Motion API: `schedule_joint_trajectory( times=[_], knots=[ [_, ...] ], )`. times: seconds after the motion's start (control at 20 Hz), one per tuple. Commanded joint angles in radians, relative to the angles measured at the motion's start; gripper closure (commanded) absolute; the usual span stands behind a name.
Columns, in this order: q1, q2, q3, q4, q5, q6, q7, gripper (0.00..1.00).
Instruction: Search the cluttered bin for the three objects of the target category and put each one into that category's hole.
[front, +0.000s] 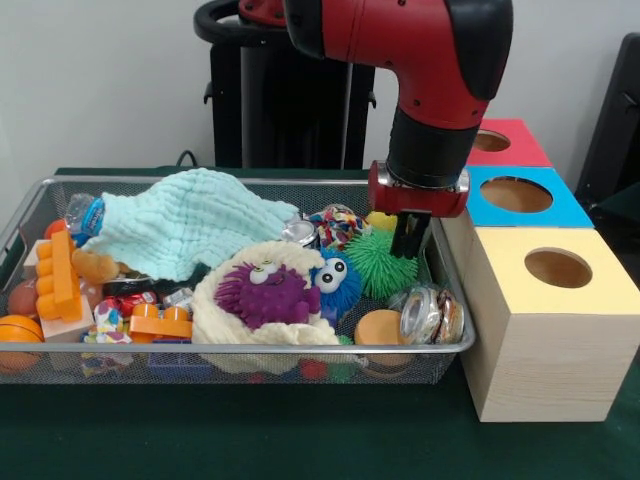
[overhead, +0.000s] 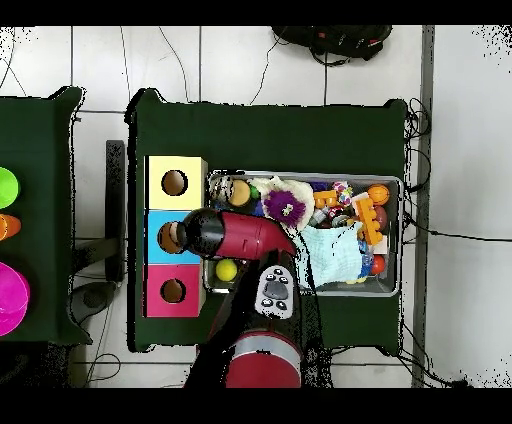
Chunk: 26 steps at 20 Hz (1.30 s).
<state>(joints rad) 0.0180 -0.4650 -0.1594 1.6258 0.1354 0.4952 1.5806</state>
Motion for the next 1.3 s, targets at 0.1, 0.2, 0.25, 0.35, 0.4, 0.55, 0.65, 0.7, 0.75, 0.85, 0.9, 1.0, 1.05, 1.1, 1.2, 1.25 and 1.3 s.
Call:
schedule_joint_trajectory(
  times=[0.1, 0.2, 0.25, 0.35, 0.4, 0.55, 0.65, 0.7, 0.75, 0.85, 0.9, 1.0, 1.05, 1.1, 1.2, 1.25, 1.3],
  knots=[
    [-0.148, 0.24, 0.192, -0.094, 0.003, -0.243, 0.1, 1.0],
    [-0.16, 0.309, 0.204, -0.15, -0.018, -0.32, 0.098, 1.0],
    [-0.162, 0.33, 0.208, -0.168, -0.024, -0.348, 0.101, 1.0],
    [-0.168, 0.359, 0.218, -0.198, -0.027, -0.376, 0.104, 1.0],
    [-0.174, 0.374, 0.227, -0.213, -0.028, -0.387, 0.102, 1.0],
    [-0.184, 0.437, 0.252, -0.273, -0.026, -0.433, 0.098, 1.0],
    [-0.172, 0.464, 0.248, -0.306, -0.016, -0.444, 0.115, 1.0],
    [-0.171, 0.47, 0.253, -0.312, -0.013, -0.444, 0.121, 1.0],
    [-0.169, 0.471, 0.256, -0.307, -0.008, -0.448, 0.134, 1.0],
    [-0.16, 0.455, 0.249, -0.285, 0.0, -0.445, 0.161, 1.0],
    [-0.153, 0.452, 0.24, -0.283, 0.003, -0.438, 0.169, 1.0],
    [-0.132, 0.448, 0.213, -0.287, 0.008, -0.415, 0.179, 1.0],
    [-0.124, 0.447, 0.202, -0.29, 0.012, -0.4, 0.182, 1.0],
    [-0.112, 0.445, 0.185, -0.295, 0.018, -0.38, 0.189, 1.0],
    [-0.108, 0.44, 0.181, -0.295, 0.02, -0.353, 0.189, 1.0],
    [-0.102, 0.437, 0.173, -0.298, 0.023, -0.332, 0.189, 1.0],
    [-0.097, 0.435, 0.167, -0.301, 0.025, -0.312, 0.191, 0.0]
  ],
)
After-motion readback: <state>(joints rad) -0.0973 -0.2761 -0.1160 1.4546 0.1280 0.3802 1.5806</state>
